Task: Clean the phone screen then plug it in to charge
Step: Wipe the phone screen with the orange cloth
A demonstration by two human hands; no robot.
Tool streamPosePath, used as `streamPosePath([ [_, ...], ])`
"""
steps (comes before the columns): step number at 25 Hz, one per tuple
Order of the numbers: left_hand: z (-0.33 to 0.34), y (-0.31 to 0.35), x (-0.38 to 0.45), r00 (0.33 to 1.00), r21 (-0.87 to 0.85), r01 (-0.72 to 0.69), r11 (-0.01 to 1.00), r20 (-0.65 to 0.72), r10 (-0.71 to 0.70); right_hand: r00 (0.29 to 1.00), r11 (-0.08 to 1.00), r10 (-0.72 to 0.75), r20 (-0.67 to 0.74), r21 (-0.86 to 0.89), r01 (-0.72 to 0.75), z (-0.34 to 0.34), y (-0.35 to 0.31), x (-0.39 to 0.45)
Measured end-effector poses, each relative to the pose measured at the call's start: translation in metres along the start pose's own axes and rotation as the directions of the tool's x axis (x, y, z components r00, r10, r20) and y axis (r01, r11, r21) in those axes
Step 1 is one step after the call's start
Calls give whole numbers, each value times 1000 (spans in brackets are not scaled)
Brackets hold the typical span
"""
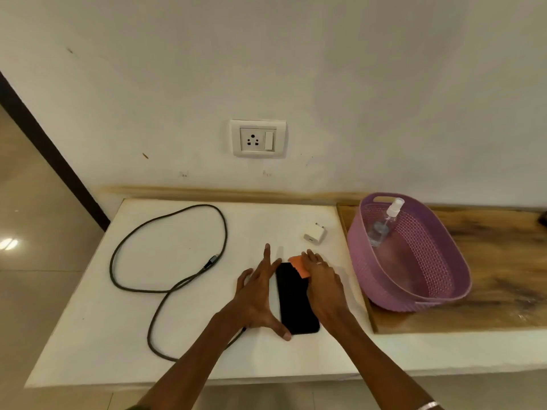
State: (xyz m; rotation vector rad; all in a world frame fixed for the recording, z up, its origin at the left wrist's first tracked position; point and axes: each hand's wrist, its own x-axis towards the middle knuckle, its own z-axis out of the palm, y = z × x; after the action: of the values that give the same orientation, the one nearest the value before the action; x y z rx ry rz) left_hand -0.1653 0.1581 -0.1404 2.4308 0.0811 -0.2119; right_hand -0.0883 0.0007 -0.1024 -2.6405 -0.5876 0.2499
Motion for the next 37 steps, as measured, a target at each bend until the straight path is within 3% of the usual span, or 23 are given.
streamPosePath([
  [4, 5, -6, 4, 1000, 23, 13, 1000, -11, -13, 984, 1000, 11, 178, 12, -13, 34, 3, -4],
  [9, 4, -3, 5, 999, 45, 23, 999, 23, -24, 977, 990, -122, 174, -47, 132, 43, 5, -3],
  [12, 2, -1, 4, 999, 71, 21, 997, 27, -23, 974, 969, -224, -25, -113, 219, 45, 7, -6],
  [13, 1, 1, 4, 999, 76, 18, 997, 35, -21, 964, 960, -264, -26, -107, 260, 53, 11, -5],
  [15, 0, 4, 4, 999, 53, 25, 998, 27, -26, 945, 943, -320, 63, -75, 324, 58, 9, -9],
  [19, 1, 3, 4, 999, 45, 48, 998, -19, -48, 934, 933, -353, 57, -46, 356, 47, 13, -6],
  [23, 1, 3, 3, 996, 12, 83, 997, -27, -82, 879, 916, -393, 269, 33, 400, 36, 16, 1],
  [26, 0, 2, 3, 998, -6, 61, 998, -19, -61, 858, 898, -439, 265, 141, 416, 31, 23, -1],
  [30, -1, 3, 1, 999, 0, 31, 1000, -7, -31, 800, 851, -518, 302, 91, 517, 31, 29, 3],
  [34, -2, 5, 0, 998, -6, 55, 998, -7, -55, 824, 861, -503, 263, 73, 503, 24, 35, 5],
  [37, -4, 4, 0, 998, 25, 67, 997, 4, -67, 907, 929, -365, 211, 16, 370, 17, 40, 1],
])
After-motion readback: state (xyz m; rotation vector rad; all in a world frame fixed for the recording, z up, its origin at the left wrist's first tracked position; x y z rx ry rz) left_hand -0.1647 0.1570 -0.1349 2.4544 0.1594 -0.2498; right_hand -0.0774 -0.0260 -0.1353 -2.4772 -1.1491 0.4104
